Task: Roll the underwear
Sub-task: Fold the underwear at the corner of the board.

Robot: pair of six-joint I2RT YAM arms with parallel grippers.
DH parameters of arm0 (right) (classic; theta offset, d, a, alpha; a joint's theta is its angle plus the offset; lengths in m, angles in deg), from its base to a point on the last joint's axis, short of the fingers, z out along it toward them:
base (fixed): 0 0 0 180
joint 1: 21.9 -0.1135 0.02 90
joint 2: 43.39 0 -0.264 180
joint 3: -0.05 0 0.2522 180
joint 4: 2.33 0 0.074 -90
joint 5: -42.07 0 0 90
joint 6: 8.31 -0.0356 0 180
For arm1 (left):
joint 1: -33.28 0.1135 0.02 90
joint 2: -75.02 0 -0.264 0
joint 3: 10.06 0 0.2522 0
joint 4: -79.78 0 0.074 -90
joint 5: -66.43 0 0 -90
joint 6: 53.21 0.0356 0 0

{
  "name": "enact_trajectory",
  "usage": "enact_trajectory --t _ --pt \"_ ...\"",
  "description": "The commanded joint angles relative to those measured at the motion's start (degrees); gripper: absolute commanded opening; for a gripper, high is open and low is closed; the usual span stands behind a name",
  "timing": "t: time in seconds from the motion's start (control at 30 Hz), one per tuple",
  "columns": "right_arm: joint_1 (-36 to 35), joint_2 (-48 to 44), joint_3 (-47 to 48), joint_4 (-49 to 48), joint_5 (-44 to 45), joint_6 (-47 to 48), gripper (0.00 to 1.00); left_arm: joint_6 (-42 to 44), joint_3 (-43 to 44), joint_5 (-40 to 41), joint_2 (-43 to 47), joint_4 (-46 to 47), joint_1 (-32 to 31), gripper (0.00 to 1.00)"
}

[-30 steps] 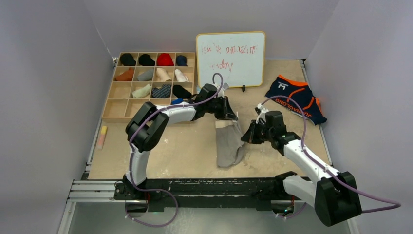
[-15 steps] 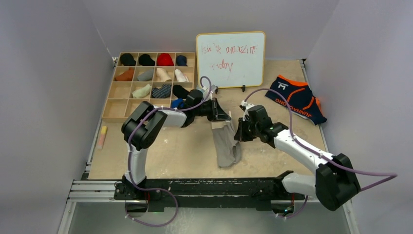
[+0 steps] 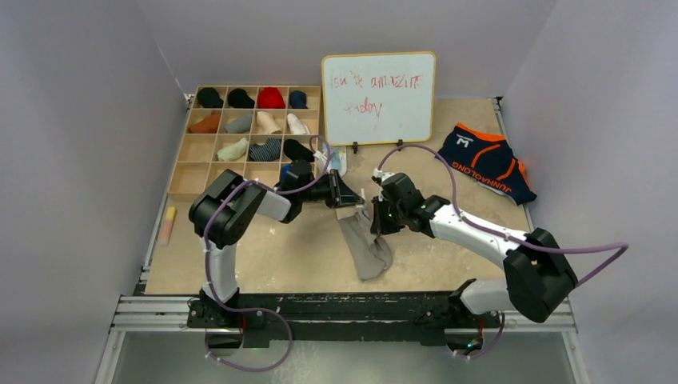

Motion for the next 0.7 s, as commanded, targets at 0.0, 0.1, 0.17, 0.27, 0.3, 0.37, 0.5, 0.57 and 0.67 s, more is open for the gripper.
enact_trajectory --t 0.0,0.1,0.17,0.27,0.3,0.37,0.5,0.57,0.67 --pt "-2.5 1.4 3.0 0.4 1.6 -2.0 0.0 4.3 -3.1 1.1 5.2 2.0 0.4 0.0" --pt "-4.1 2.6 3.4 0.0 1.8 -2.6 0.0 4.9 -5.8 1.5 5.9 3.6 0.5 0.0" --pt "-5.1 3.4 3.9 0.0 2.1 -2.7 0.0 5.0 -7.8 2.5 6.3 4.2 0.7 0.0" --pt "-5.9 4.0 3.9 -0.4 1.9 -3.0 0.0 4.9 -10.7 3.8 7.1 5.7 1.2 0.0" --pt "-6.2 4.3 3.9 -0.6 1.7 -3.1 0.0 5.1 -11.5 4.0 7.4 5.8 1.3 0.0" --pt "-6.6 4.7 3.7 -1.0 1.4 -3.2 0.0 5.3 -12.6 4.3 7.7 5.8 1.7 0.0" --pt "-7.5 5.4 3.3 -1.7 0.7 -4.2 0.0 6.3 -14.8 5.3 8.9 5.7 1.9 0.0" --pt "-7.6 5.6 2.8 -2.4 -0.2 -5.0 0.0 6.8 -16.0 6.3 9.8 5.2 2.1 0.0" --pt "-8.0 6.3 2.4 -4.2 -2.4 -5.7 0.0 7.3 -16.7 7.1 11.1 4.2 2.5 0.0"
